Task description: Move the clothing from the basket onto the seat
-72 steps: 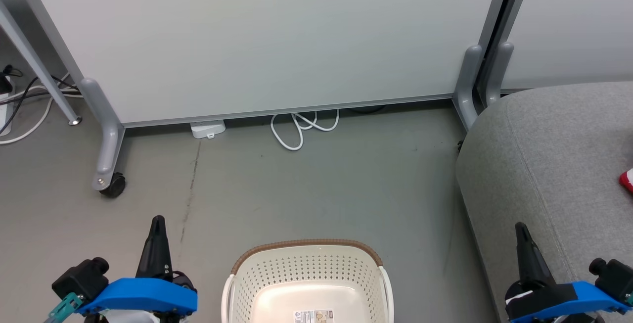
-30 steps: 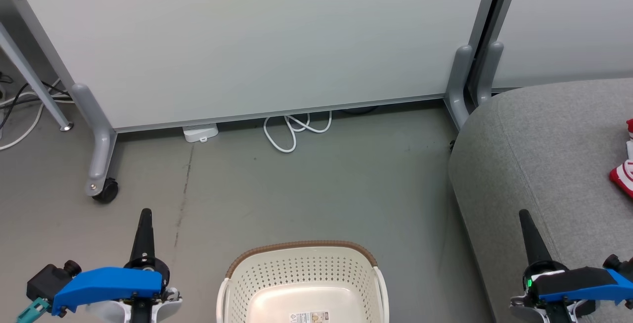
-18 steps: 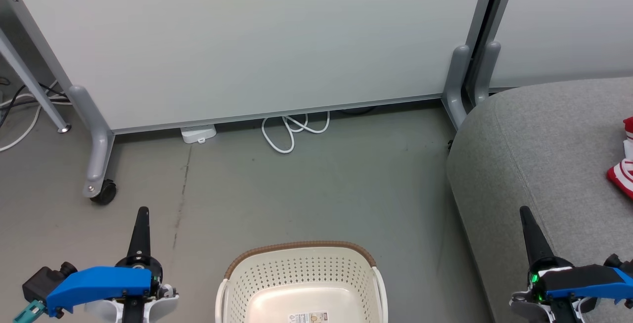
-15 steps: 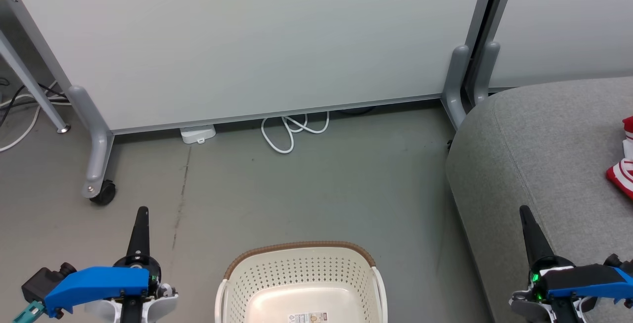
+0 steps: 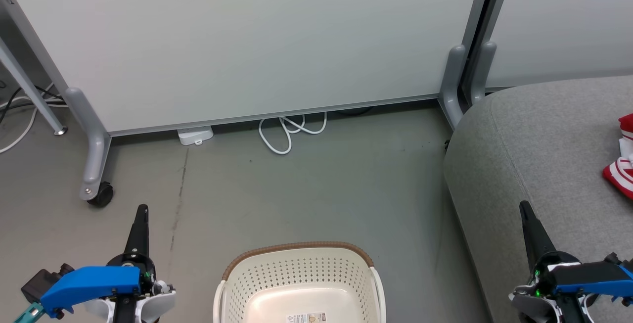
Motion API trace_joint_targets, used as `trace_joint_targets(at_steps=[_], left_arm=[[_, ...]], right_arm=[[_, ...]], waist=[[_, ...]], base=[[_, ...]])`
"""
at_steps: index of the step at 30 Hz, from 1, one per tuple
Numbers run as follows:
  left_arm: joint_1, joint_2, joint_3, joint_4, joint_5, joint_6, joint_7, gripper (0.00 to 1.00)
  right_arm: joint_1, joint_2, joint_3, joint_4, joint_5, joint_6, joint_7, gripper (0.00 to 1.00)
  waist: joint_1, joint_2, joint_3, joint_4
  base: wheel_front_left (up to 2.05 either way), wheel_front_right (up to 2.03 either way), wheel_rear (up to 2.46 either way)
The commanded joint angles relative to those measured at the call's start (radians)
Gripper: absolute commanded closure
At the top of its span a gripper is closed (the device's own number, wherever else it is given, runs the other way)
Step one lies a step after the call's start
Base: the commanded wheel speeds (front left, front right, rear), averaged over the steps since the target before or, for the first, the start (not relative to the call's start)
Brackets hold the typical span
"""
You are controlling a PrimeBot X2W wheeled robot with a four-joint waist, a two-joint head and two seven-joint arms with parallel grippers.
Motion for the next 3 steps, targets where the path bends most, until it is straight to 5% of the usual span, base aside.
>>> trace_joint_targets(at_steps=[1, 3], left_arm=[[-0.021, 0.002, 0.008, -0.008, -0.02, -0.007, 0.005, 1.0], [-0.022, 0.002, 0.01, -0.009, -0.036, -0.008, 0.011, 1.0]], right_arm=[[-0.016, -0.005, -0.002, -0.007, 0.022, 0.0, 0.006, 1.0], [-0.018, -0.005, -0.003, -0.007, 0.038, 0.0, 0.01, 1.0]], waist=[[0.0, 0.0, 0.0, -0.001], [0.0, 0.0, 0.0, -0.002]], base=[[0.0, 0.0, 0.0], [0.0, 0.0, 0.0]])
